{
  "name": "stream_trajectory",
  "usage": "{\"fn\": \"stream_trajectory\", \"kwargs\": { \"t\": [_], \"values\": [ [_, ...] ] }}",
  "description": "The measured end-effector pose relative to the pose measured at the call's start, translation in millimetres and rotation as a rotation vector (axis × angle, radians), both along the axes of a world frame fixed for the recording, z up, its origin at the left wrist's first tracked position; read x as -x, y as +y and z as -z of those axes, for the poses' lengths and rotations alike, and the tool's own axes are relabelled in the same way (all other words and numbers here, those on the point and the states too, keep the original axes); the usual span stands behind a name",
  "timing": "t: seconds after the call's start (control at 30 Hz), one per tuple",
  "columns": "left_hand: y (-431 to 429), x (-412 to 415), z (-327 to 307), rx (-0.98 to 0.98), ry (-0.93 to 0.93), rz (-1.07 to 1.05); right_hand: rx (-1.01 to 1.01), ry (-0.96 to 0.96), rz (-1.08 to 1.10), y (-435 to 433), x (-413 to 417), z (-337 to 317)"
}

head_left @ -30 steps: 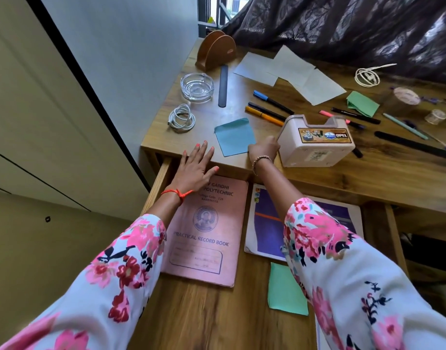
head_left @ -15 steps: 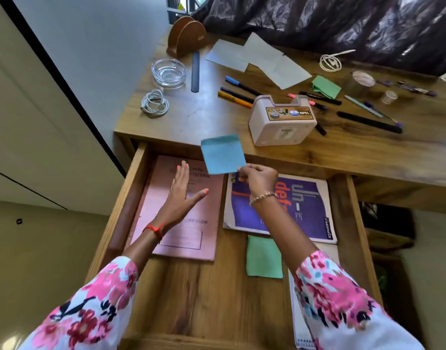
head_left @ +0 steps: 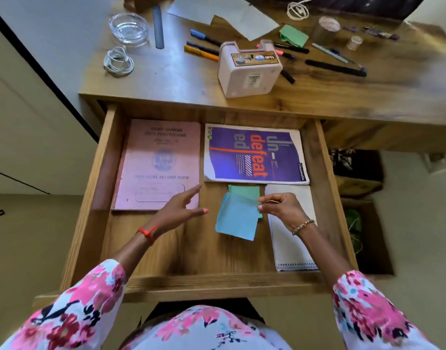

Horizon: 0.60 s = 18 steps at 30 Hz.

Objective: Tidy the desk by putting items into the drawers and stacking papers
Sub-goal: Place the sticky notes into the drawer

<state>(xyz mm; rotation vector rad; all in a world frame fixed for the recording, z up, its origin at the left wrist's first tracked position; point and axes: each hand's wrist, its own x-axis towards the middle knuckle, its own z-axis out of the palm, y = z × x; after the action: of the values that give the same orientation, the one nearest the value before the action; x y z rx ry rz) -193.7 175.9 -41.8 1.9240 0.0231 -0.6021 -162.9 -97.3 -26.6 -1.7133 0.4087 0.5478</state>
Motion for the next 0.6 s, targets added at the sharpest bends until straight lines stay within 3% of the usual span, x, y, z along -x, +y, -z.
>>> {"fn": "stream_trajectory", "kwargs": {
  "t": [0.2, 0.6],
  "values": [
    [-0.5, 18.4, 7.0, -0.086, -0.009, 0.057, 0.046, 0.031, -0.086, 19.0, 29.0, 13.7],
    [18.2, 52.1, 15.8, -0.275, -0.029, 0.177, 0.296, -0.105, -0.289, 70.6, 43.0, 26.7]
  ]
}}
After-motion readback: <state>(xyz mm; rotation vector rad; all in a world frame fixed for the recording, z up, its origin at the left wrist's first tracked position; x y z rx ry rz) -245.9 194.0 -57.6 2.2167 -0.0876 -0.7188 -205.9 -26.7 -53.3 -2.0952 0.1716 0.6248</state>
